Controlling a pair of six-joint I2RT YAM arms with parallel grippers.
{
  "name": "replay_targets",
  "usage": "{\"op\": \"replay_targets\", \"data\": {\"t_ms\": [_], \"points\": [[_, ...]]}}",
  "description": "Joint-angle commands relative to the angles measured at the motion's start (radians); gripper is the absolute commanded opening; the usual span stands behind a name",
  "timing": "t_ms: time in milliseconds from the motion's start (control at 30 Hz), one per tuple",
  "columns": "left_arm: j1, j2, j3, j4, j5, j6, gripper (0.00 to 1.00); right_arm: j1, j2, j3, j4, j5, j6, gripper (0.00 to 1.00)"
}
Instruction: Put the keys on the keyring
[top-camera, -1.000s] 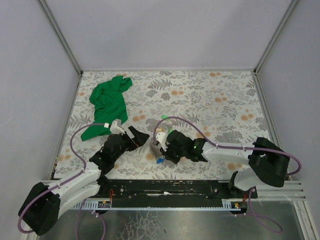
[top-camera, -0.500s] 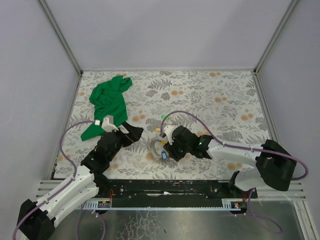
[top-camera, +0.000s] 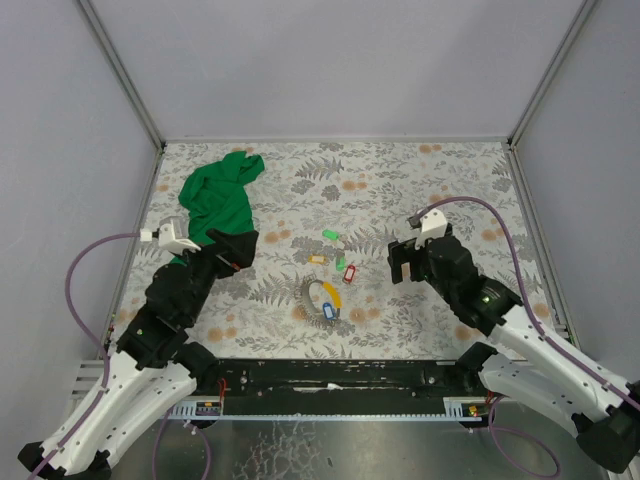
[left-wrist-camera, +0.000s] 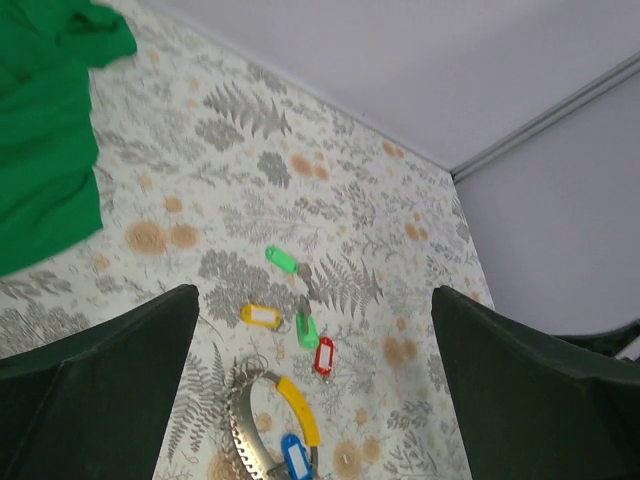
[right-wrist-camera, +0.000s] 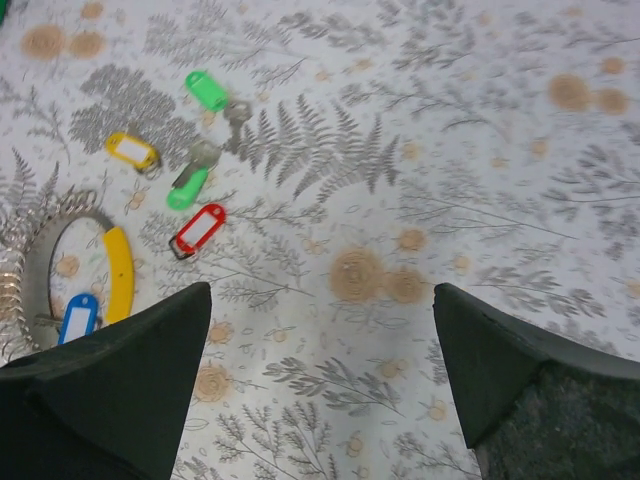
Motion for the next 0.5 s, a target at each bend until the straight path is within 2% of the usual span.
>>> {"op": "replay_targets", "data": {"t_ms": [0, 267, 467], "points": [[0.009, -0.034, 0.101, -0.098, -0.075, 0.163, 1.00, -0.005, -0.154, 0.017, -0.068, 0.198, 0.008, 1.00], [0.008, -0.115, 0.162, -0.089, -0.125, 0.281, 1.00, -0.005, -0.422, -0.005, -0.090, 0.327, -0.001, 0.99], [0.008, -0.149, 0.104, -0.032, -0.156, 0.261, 1.00, -0.004, -0.483, -0.040, -0.064, 0.337, 0.013, 0.99]]}}
